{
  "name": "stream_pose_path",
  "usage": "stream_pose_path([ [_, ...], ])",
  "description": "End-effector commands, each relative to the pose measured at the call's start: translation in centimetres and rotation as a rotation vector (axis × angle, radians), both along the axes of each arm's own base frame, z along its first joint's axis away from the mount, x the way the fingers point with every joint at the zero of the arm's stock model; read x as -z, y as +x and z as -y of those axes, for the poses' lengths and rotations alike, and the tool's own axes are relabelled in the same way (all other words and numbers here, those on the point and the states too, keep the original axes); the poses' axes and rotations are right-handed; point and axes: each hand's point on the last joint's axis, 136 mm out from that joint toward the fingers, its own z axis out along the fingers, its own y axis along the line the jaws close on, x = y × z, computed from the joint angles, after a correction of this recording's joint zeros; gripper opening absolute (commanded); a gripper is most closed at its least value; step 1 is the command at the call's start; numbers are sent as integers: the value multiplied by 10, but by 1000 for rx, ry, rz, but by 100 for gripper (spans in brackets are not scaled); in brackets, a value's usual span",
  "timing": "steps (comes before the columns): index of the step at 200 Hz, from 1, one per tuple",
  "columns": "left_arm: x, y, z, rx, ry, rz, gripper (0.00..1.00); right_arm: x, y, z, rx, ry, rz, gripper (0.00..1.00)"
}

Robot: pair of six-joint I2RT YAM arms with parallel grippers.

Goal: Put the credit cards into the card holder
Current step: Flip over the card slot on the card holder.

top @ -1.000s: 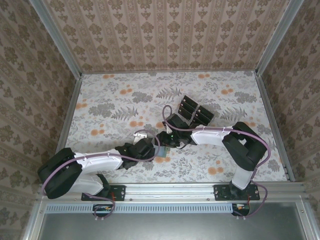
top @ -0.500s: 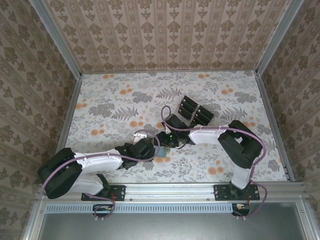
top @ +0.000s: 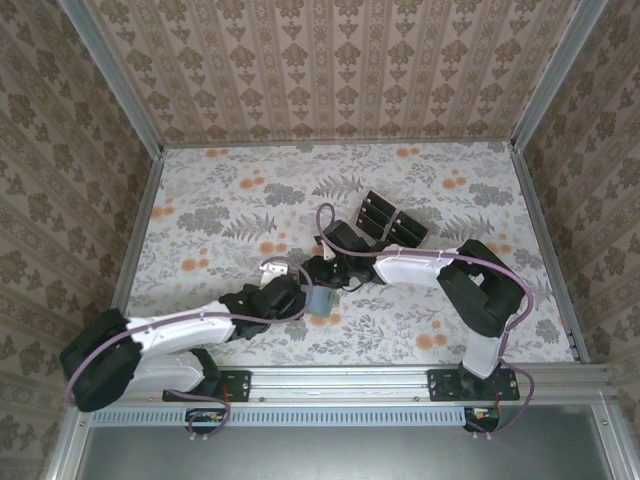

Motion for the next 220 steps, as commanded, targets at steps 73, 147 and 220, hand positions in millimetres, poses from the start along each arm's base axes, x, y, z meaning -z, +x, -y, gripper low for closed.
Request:
stream_pose_path([
  [73, -55, -1, -38, -142, -135, 137, 100, 3, 4, -43, -112, -52, -45, 47],
  [147, -40, -3, -45, -155, -114, 84, 100, -27, 5, -41, -111, -41, 31, 46],
  [220, -29, 1, -43, -152, -103, 30, 100, -16, -21, 68, 49, -423, 203, 55],
])
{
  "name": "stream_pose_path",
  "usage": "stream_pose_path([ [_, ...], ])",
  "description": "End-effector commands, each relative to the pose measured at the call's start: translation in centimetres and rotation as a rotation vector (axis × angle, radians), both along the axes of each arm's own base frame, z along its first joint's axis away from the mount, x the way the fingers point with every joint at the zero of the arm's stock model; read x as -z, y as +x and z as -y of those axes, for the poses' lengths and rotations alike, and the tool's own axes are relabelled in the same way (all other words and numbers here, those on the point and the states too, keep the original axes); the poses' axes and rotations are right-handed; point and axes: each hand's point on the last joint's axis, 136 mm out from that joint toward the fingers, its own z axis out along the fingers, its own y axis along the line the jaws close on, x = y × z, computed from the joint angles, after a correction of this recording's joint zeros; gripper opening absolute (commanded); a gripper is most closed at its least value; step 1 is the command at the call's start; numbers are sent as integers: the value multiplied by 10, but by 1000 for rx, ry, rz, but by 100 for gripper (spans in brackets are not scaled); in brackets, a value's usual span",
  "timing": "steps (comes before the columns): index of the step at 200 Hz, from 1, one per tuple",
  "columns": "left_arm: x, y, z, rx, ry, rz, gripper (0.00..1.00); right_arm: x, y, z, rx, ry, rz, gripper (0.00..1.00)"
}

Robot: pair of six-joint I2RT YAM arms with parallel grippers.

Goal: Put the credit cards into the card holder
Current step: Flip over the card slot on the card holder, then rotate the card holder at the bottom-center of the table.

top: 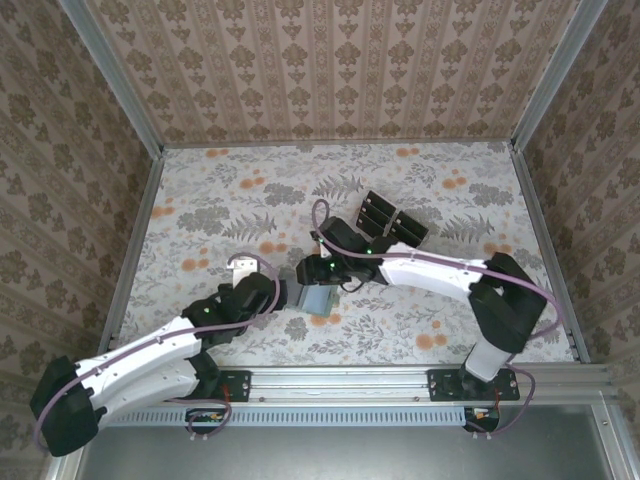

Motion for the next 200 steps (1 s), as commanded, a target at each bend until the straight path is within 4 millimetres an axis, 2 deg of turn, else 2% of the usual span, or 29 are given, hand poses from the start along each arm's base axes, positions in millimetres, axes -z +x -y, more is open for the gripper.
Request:
stream_pose_path([
  [1, 10, -1, 0, 11, 17, -42, 100, 31, -6, 51, 72, -269, 59, 55],
  [47, 16, 2, 7, 28, 42, -77, 100, 53, -14, 66, 62, -459, 111, 57],
  [80, 16, 4, 10, 33, 50, -87, 100, 65, -14, 75, 74, -519, 127, 54],
  [97, 17, 4, 11, 37, 54, -91, 100, 68, -15, 77, 74, -517, 128, 47],
  [136, 20, 4, 13, 42, 56, -104, 100, 72, -18, 81, 70, -493, 120, 15],
  [160, 21, 3, 14, 45, 52, -108, 100, 71, -16, 84, 61, -461, 116, 1],
  [200, 23, 2, 17, 59, 43, -120, 100, 64, -7, 89, -7, -417, 138, 0],
])
